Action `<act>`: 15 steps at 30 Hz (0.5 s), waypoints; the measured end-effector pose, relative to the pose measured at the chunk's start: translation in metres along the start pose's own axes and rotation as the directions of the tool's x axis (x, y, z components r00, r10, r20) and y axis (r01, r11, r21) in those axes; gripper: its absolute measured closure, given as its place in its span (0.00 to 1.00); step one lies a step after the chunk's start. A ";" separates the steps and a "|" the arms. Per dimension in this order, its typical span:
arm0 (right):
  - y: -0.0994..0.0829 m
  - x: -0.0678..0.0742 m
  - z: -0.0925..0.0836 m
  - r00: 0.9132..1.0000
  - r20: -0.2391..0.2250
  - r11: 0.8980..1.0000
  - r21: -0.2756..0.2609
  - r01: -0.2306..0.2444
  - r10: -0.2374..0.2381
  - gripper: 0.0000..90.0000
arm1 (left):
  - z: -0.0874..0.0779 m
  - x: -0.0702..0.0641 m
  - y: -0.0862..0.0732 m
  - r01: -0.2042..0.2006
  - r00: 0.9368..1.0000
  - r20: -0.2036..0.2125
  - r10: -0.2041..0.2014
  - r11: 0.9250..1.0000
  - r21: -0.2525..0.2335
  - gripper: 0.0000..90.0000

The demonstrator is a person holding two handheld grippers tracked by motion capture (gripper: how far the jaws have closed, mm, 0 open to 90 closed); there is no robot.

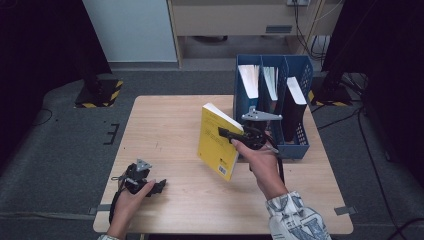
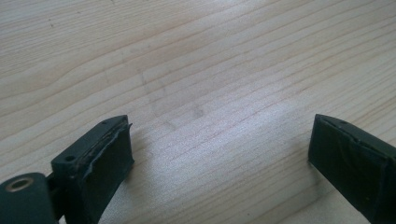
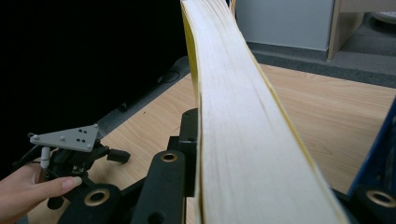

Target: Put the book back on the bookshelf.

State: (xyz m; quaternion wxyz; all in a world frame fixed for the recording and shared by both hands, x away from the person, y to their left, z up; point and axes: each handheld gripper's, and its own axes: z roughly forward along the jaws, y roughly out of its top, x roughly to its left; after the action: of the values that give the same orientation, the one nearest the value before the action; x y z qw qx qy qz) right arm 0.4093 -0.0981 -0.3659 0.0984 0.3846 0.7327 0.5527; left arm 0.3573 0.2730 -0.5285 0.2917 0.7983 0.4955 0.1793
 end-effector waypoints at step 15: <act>-0.012 -0.020 -0.033 0.998 0.045 0.999 0.000 -0.044 0.044 0.83 | 0.002 -0.003 -0.004 -0.003 1.000 -0.007 0.003 0.999 -0.032 0.01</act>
State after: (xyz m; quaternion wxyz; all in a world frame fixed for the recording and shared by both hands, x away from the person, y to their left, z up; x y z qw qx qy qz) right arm 0.3984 -0.1366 -0.3699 0.1026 0.4130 0.7220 0.5455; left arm 0.3547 0.2715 -0.5328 0.3026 0.7935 0.4925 0.1903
